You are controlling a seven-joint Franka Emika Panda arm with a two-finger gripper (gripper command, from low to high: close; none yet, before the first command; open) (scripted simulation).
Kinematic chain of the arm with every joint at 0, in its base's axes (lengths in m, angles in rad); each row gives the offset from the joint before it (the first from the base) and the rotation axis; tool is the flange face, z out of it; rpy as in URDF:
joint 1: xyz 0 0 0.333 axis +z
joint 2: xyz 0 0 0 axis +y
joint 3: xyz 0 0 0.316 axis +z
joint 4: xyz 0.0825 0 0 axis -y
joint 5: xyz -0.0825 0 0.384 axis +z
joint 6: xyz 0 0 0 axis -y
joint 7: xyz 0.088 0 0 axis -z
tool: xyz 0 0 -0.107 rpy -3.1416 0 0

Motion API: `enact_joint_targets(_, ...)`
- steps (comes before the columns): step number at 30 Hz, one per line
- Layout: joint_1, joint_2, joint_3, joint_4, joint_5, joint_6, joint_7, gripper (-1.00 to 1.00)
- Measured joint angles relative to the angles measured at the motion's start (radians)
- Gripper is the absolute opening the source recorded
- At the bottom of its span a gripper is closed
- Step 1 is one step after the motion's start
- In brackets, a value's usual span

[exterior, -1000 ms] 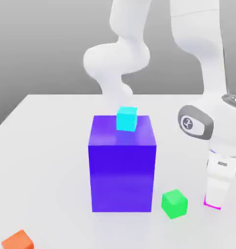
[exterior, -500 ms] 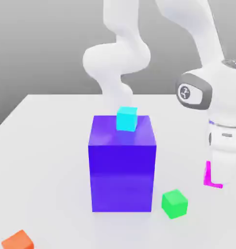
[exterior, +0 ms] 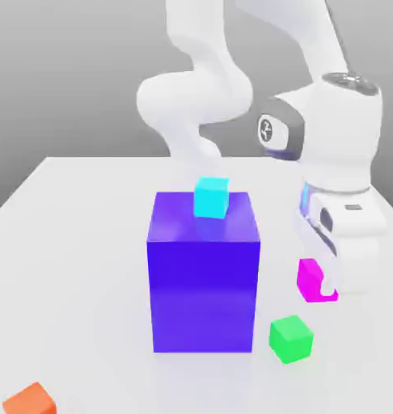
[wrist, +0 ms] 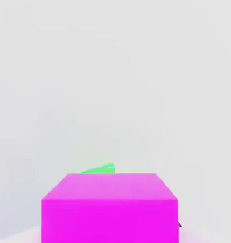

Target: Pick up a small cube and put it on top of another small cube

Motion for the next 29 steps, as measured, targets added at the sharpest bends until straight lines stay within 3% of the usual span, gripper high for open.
enact_joint_targets(6, -0.007, 0.006, -0.018, -0.013, 0.042, -0.005, -0.189, -1.0)
enact_joint_targets(26, 0.0, 0.206, -0.02, -0.006, 0.067, 0.187, -0.213, -1.0)
enact_joint_targets(27, 0.0, 0.218, -0.022, -0.008, 0.066, 0.199, -0.211, 1.0)
enact_joint_targets(29, 0.0, 0.218, -0.022, -0.008, 0.066, 0.199, -0.211, 1.0)
